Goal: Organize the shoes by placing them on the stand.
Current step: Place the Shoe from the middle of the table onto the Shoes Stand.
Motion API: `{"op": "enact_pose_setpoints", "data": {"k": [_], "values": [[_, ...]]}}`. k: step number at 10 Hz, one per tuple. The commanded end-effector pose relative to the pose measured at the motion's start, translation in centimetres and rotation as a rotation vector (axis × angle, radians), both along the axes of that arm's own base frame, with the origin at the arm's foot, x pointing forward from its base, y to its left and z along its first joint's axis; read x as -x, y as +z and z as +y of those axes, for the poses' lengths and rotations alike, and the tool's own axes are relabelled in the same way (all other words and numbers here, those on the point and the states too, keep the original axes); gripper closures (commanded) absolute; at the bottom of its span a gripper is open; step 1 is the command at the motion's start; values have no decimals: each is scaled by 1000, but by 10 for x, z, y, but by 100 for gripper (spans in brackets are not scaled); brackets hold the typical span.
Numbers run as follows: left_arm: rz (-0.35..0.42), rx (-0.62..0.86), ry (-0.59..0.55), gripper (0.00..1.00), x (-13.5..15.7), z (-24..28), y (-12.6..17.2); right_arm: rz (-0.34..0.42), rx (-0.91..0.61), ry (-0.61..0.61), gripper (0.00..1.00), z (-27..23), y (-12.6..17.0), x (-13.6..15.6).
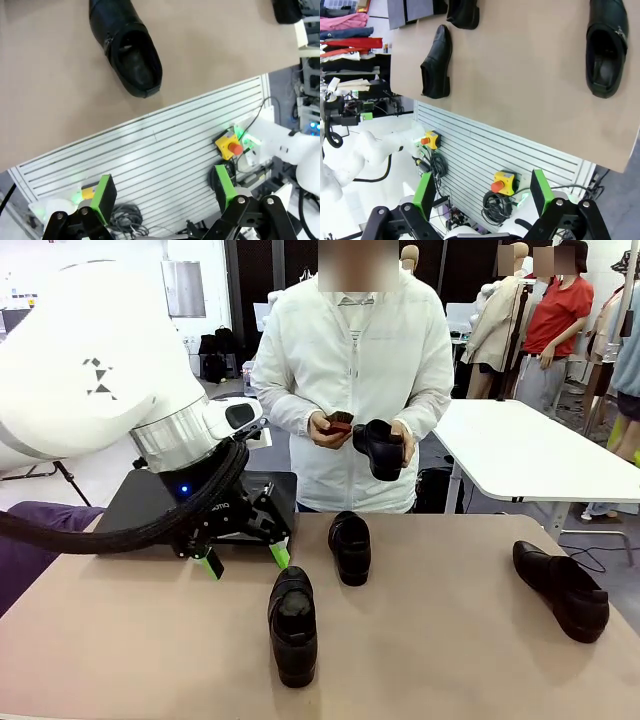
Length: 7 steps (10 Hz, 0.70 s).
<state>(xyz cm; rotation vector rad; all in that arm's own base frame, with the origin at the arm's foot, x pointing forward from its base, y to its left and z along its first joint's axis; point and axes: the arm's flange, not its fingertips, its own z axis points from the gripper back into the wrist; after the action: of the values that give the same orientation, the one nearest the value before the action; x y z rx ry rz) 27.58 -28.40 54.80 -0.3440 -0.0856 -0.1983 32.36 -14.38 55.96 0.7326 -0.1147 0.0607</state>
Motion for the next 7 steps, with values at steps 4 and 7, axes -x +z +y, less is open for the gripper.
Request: {"op": "enact_pose_setpoints", "data": {"k": [4, 7], "values": [[11, -126, 29, 0, -51, -46, -38, -12, 7, 26, 0, -3, -1, 4], [-145, -107, 116, 0, -118, -68, -94, -12, 7, 26, 0, -3, -1, 4]]}}
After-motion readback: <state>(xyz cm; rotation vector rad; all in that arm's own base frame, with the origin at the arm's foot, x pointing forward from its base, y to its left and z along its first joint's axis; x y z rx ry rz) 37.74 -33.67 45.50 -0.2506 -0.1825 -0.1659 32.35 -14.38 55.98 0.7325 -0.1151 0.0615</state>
